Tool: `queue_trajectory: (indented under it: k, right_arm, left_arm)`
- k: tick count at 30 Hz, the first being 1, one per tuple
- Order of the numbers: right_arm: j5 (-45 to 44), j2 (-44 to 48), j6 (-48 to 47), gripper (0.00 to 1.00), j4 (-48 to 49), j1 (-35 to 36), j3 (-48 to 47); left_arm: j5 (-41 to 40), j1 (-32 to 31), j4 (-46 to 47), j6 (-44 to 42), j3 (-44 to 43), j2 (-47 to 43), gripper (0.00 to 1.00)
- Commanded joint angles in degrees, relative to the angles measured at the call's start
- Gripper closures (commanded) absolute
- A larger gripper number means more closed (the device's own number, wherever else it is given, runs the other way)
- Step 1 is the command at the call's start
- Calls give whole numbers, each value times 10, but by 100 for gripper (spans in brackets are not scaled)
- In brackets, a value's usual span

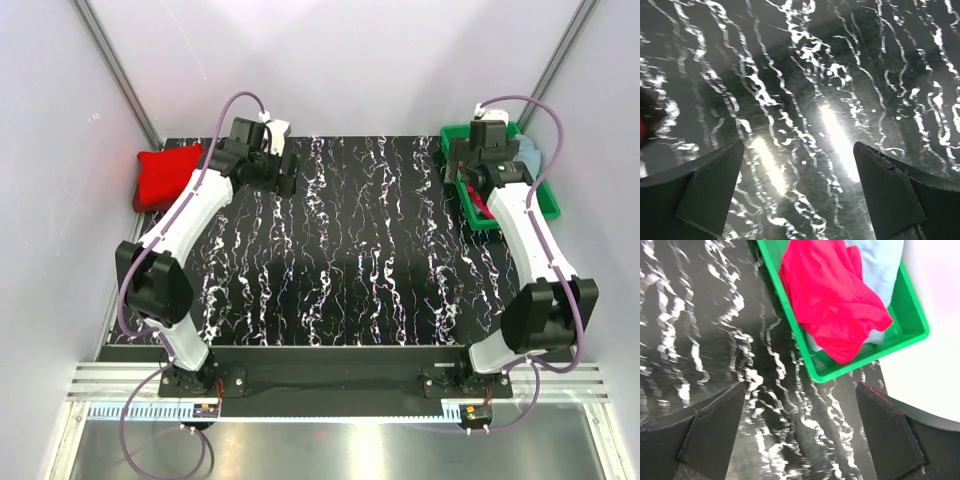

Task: Fold and stack the t-shirts
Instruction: Grab the tshirt from the pile

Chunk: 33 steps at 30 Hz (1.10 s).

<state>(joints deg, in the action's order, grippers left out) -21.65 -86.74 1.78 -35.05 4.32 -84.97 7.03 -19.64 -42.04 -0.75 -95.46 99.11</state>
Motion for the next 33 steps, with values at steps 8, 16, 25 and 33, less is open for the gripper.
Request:
queue_trajectory:
  k: [8, 16, 25, 33]
  right_arm:
    - [71, -152, -79, 0, -50, -68, -159]
    - [62, -357, -79, 2, -54, -116, -341]
    - [107, -447, -99, 42, -64, -131, -370]
    - [141, -388, -65, 100, -68, -131, -380]
  left_arm:
    - [42, 0, 57, 29, 0, 55, 1]
    - [70, 7, 43, 30, -47, 100, 3]
    - [69, 13, 29, 14, -84, 124, 3]
    - [59, 14, 42, 17, -63, 115, 7]
